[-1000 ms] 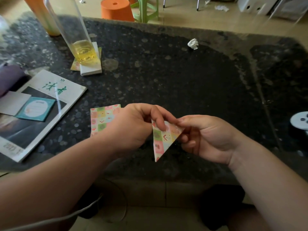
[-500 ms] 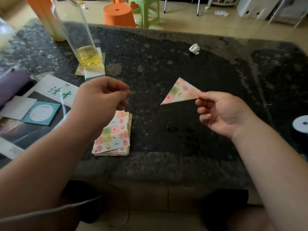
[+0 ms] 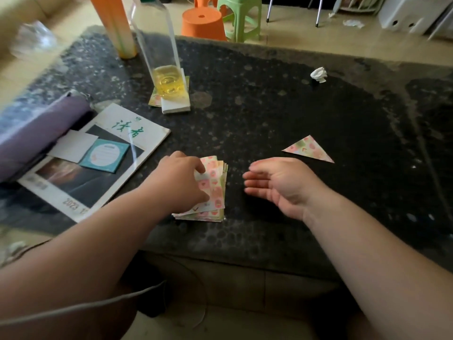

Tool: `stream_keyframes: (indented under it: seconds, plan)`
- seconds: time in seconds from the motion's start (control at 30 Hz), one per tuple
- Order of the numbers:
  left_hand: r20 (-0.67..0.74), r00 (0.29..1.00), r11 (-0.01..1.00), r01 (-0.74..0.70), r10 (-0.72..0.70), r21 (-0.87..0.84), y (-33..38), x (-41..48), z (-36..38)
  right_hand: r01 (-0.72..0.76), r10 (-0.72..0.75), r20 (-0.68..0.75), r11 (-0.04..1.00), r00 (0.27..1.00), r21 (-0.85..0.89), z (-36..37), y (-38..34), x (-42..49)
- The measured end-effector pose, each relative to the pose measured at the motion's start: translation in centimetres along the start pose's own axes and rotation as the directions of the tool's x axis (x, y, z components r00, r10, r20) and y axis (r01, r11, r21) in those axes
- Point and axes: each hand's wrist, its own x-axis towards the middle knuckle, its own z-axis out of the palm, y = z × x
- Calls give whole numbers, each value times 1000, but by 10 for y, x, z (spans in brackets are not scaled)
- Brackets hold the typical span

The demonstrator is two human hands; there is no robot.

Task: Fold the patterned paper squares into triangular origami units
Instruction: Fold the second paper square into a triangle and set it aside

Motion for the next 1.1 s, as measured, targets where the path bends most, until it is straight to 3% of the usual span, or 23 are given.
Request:
stream_keyframes:
  seconds: [0.1,0.2,0.37,0.77,0.93,1.03,1.1]
  plan:
    - [-35,998,998,-48,49,45,-3,-1,10,-20,16,113,999,993,31,27,4,-5]
    - [-78,996,999,-40,39,-11,-7,-2,14,-3,10,164,999,986,-44,39,3,-7]
    - [-117,992,987,20,-39,-157,-13,-3,16,-24,36,134,996,990,-87,39,5,0]
    - [-271,962,973,-51,-12,-224,-14,-4,21,-24,35,121,996,992,-88,36,7,7]
    - [-334,942,935,-92,-29,-342,-14,-3,17,-10,23,120,994,992,-105,35,7,6]
    - [-311,947,845,-102,-79,-525,-9,-4,5,17,-2,111,991,994,-129,33,7,7]
    - [-218,970,676,-88,-109,-731,-3,-6,-3,39,-27,89,989,996,-143,27,3,8]
